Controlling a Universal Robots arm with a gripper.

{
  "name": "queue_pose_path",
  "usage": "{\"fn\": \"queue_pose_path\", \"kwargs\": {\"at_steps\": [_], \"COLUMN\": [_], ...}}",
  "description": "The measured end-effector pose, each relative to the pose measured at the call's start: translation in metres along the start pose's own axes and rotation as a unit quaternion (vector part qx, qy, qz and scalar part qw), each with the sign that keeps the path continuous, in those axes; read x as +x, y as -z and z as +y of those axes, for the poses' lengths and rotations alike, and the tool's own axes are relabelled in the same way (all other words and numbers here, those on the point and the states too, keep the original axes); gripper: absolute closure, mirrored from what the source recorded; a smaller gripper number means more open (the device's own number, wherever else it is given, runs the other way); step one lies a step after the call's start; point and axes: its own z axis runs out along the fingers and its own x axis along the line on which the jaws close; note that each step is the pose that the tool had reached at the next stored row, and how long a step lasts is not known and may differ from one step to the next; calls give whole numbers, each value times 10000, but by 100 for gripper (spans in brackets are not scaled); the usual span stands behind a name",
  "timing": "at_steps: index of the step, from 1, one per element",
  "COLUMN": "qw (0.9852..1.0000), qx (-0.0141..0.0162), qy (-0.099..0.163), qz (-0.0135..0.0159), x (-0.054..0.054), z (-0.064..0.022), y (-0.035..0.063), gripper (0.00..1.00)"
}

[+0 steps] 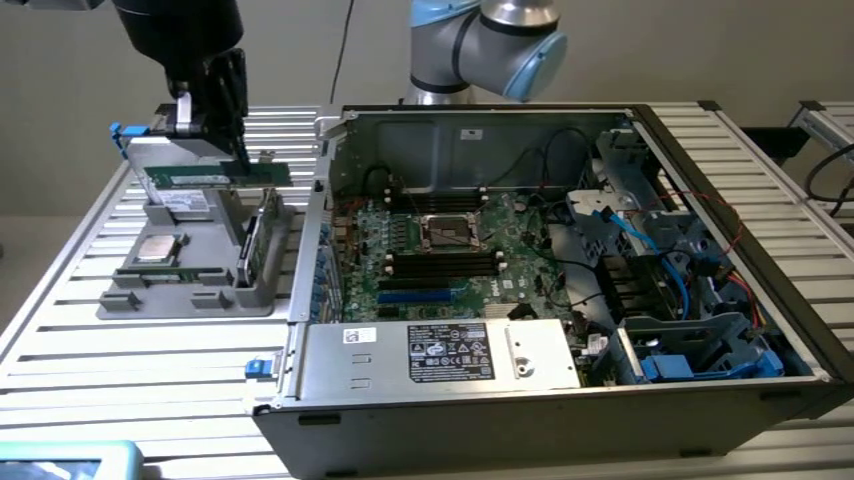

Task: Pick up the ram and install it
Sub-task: 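Pick up the ram and move it above insertion slot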

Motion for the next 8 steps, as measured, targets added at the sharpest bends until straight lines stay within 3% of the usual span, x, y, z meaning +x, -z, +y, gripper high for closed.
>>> {"fn": "queue_pose_path", "kwargs": {"at_steps": [8], "qw": [10000], "qx": [12], "qy": [1], "qz": [0], "x": [-13], "z": [-307], "y": [81], "gripper": [88]}}
